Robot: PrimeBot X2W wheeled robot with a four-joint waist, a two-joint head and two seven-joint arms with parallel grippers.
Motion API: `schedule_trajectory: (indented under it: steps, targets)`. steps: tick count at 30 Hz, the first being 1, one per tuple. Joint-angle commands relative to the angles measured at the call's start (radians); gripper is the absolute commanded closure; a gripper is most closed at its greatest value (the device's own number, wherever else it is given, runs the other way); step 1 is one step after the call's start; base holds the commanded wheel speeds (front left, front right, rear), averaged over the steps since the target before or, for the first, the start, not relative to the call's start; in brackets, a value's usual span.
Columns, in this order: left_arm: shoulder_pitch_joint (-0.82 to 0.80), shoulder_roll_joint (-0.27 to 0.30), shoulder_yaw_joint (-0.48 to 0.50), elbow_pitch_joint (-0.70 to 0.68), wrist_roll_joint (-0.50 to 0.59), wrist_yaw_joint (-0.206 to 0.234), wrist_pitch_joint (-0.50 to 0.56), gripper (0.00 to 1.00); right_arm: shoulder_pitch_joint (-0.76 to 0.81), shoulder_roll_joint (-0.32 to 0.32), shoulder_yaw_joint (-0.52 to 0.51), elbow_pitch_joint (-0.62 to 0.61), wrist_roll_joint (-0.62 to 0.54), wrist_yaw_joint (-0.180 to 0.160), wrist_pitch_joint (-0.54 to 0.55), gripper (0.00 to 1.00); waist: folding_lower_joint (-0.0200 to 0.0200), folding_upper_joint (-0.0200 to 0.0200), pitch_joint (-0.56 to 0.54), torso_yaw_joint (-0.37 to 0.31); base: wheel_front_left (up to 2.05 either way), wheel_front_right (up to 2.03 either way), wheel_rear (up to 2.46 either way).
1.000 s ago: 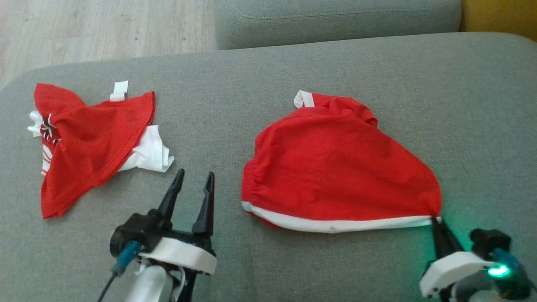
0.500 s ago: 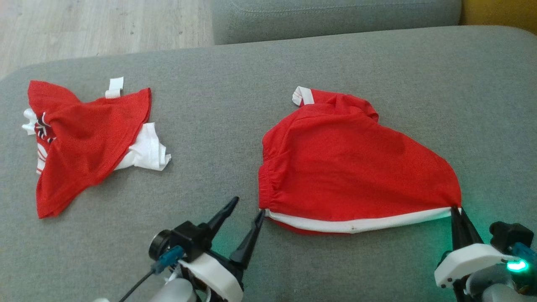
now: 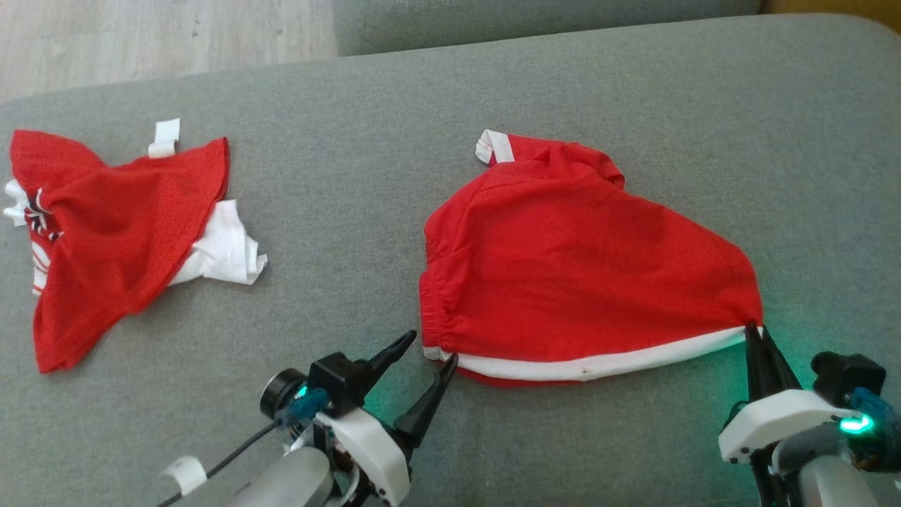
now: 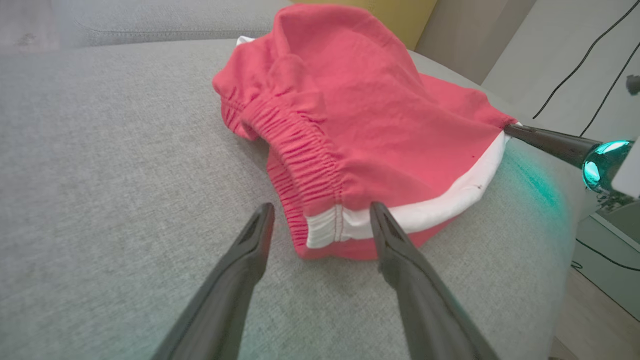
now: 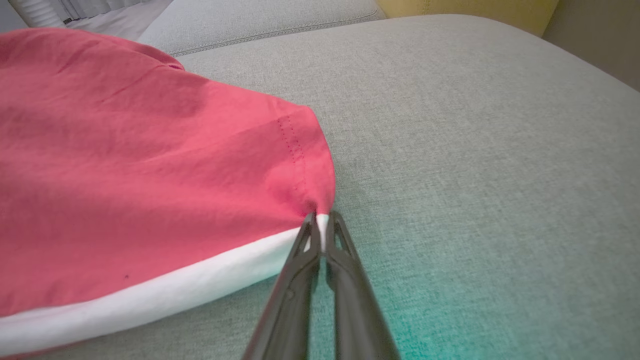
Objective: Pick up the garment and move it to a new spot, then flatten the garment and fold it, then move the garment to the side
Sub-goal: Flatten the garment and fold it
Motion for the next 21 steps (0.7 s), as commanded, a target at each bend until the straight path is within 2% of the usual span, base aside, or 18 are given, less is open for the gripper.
schedule_trajectory:
  steps: [1,6,7,8,9,14,21]
  targets:
    - [-0.047,0.016,0.017,-0.016,-0.012,0.002,-0.001,0.0,-0.037,-0.006,0.027,-0.029,0.007,-0.001,-0.012,1.0,-0.0001,0.0,0.005,-0.003,0.0,0.0,0.0]
    - [-0.069,0.017,-0.012,0.013,-0.032,0.002,0.002,0.0,-0.043,-0.006,0.033,-0.025,0.012,-0.001,-0.016,1.0,-0.0001,0.0,0.01,-0.007,0.0,0.0,0.0]
    - [-0.072,0.017,-0.018,0.016,-0.036,0.002,0.002,0.45,-0.043,-0.006,0.034,-0.025,0.012,-0.001,-0.017,1.0,-0.0001,0.0,0.009,-0.008,0.0,0.0,0.0]
    - [-0.075,0.018,-0.025,0.019,-0.039,0.002,0.001,0.84,-0.044,-0.006,0.035,-0.024,0.013,-0.001,-0.017,1.0,-0.0001,0.0,0.009,-0.007,0.0,0.0,0.0]
    - [-0.079,0.019,-0.031,0.02,-0.041,0.002,-0.003,1.0,-0.044,-0.006,0.035,-0.024,0.013,-0.001,-0.017,1.0,-0.0001,0.0,0.009,-0.007,0.0,0.0,0.0]
    - [-0.092,0.028,-0.029,0.036,-0.041,0.004,-0.035,1.0,-0.046,-0.006,0.038,-0.029,0.013,-0.001,-0.018,1.0,-0.0001,0.0,-0.001,-0.001,0.0,0.0,0.0]
    - [-0.106,0.059,0.024,0.007,-0.051,0.042,-0.077,1.0,-0.055,-0.006,0.069,-0.091,0.032,-0.001,-0.018,1.0,-0.0001,0.0,-0.034,0.013,0.0,0.0,0.0]
